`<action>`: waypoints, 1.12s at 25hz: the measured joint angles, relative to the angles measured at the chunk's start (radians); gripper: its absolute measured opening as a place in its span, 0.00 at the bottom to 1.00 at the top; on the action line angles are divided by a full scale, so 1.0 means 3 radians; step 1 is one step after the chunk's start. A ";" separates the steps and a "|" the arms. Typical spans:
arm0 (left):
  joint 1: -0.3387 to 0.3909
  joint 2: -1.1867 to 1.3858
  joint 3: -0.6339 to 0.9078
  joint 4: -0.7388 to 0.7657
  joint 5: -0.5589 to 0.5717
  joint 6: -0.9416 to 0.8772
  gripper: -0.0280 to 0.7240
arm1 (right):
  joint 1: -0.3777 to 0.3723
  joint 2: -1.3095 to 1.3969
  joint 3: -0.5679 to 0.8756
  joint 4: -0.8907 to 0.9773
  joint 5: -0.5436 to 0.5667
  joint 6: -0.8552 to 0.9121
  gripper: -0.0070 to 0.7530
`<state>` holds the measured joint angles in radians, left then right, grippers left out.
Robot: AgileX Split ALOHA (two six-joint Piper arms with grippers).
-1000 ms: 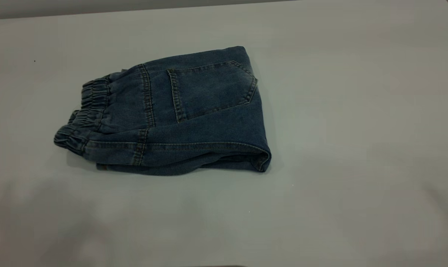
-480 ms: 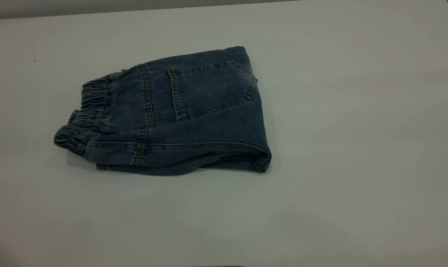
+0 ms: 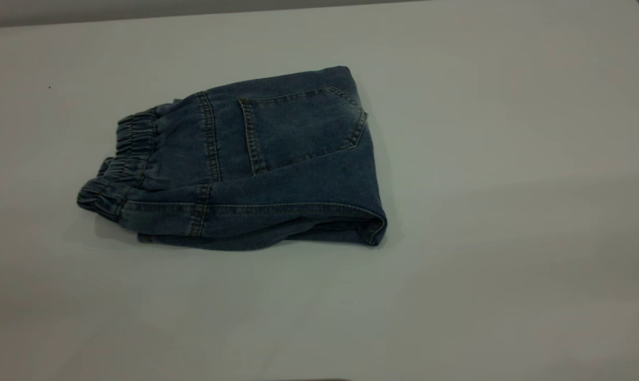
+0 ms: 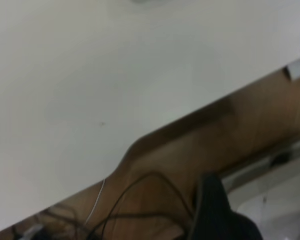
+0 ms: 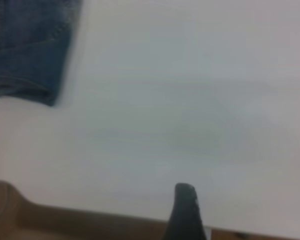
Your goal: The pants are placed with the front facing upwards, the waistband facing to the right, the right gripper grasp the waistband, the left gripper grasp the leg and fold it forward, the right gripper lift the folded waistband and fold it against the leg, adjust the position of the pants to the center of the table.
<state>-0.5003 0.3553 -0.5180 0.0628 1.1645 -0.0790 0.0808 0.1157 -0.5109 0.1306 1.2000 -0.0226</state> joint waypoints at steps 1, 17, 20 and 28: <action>0.0000 -0.0065 0.0000 0.0000 0.0000 -0.0018 0.59 | 0.0000 -0.0014 0.0056 -0.0026 -0.0059 0.0007 0.66; 0.0000 -0.0459 0.0076 -0.0004 -0.0123 -0.0023 0.59 | 0.0000 -0.0016 0.0143 -0.0042 -0.0229 0.0017 0.66; 0.0000 -0.0459 0.0076 -0.0004 -0.0125 -0.0023 0.59 | 0.0000 -0.0016 0.0147 -0.0042 -0.0231 0.0017 0.66; 0.0037 -0.0474 0.0076 -0.0007 -0.0125 -0.0023 0.59 | 0.0000 -0.0124 0.0147 -0.0024 -0.0235 0.0017 0.66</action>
<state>-0.4893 0.2130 -0.4951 0.0607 1.1269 -0.0859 0.0808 0.0787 -0.4670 0.1234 1.1294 -0.0174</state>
